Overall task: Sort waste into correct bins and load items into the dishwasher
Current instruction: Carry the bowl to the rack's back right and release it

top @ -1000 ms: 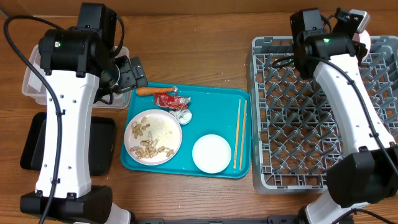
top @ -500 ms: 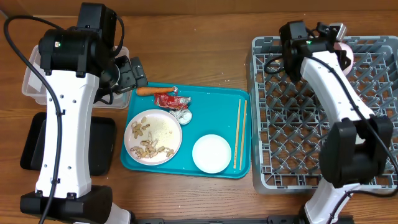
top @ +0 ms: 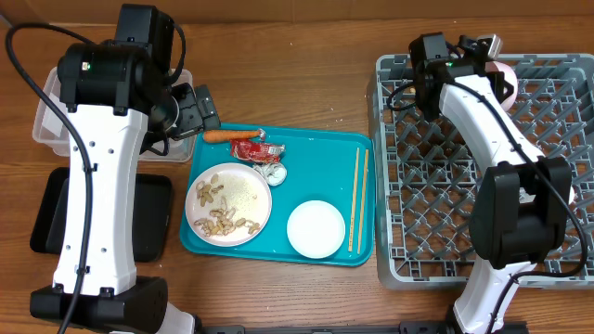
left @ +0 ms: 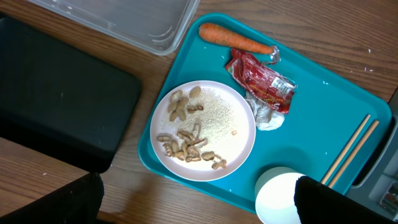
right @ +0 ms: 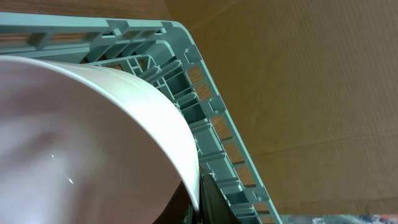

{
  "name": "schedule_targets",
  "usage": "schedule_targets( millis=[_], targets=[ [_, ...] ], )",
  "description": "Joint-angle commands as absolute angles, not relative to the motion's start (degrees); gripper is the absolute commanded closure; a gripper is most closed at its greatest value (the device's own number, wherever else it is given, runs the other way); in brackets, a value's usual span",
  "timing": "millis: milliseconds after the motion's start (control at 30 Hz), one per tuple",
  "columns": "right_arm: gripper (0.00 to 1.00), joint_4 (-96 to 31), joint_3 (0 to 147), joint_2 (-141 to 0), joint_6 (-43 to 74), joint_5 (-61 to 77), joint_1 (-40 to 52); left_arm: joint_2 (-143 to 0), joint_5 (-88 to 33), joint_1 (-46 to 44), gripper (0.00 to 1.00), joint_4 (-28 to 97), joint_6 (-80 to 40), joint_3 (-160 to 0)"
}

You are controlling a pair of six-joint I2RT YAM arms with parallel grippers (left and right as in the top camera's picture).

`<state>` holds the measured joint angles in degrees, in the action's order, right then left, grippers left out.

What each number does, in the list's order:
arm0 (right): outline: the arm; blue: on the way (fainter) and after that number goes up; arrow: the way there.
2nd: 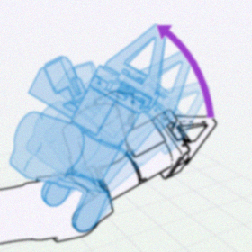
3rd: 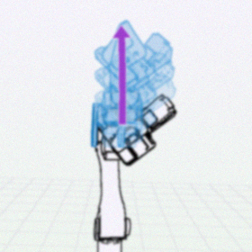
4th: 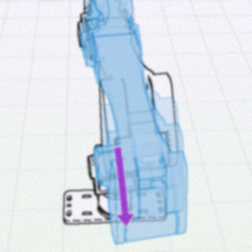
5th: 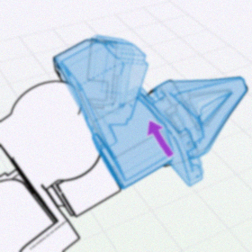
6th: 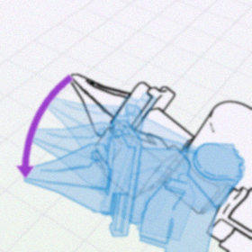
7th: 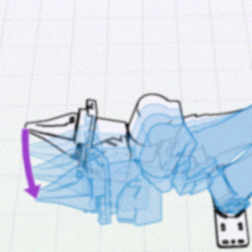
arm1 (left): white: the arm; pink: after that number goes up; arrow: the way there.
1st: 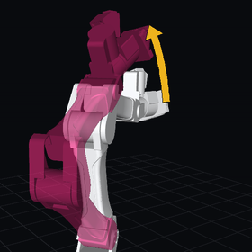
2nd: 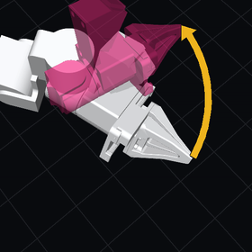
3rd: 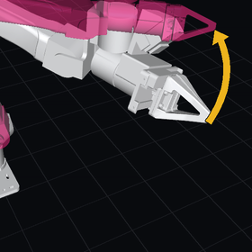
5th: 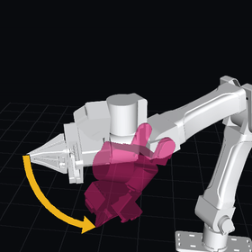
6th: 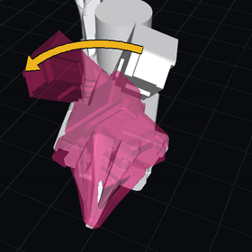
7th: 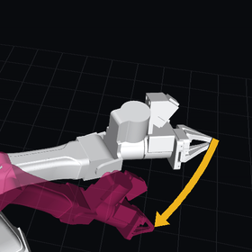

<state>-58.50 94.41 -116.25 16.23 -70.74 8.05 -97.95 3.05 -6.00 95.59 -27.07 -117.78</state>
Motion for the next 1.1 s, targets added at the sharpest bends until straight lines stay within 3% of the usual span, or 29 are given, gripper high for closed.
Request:
schedule_targets(
  millis=[0, 400, 600, 1067],
  targets=[
    [0.96, -58.50, 94.17, -117.84, 14.52, -66.78, 8.73, -98.15, 3.16, -5.91, 0.00, 95.44, -27.90, -118.24],
    [0.96, -61.87, 94.17, -117.91, 14.50, -67.22, 10.87, -98.13, 3.16, -5.91, 0.00, 95.42, -27.90, -118.24],
    [0.96, -61.54, 94.19, -117.89, 14.48, -76.71, 11.29, -98.13, 3.16, -5.91, 0.00, 95.44, -27.90, -118.24],
    [0.96, -59.83, 94.19, -117.89, 12.97, -81.17, 11.16, -98.15, 3.16, -5.91, 0.00, 95.44, -27.90, -118.24]
  ],
)
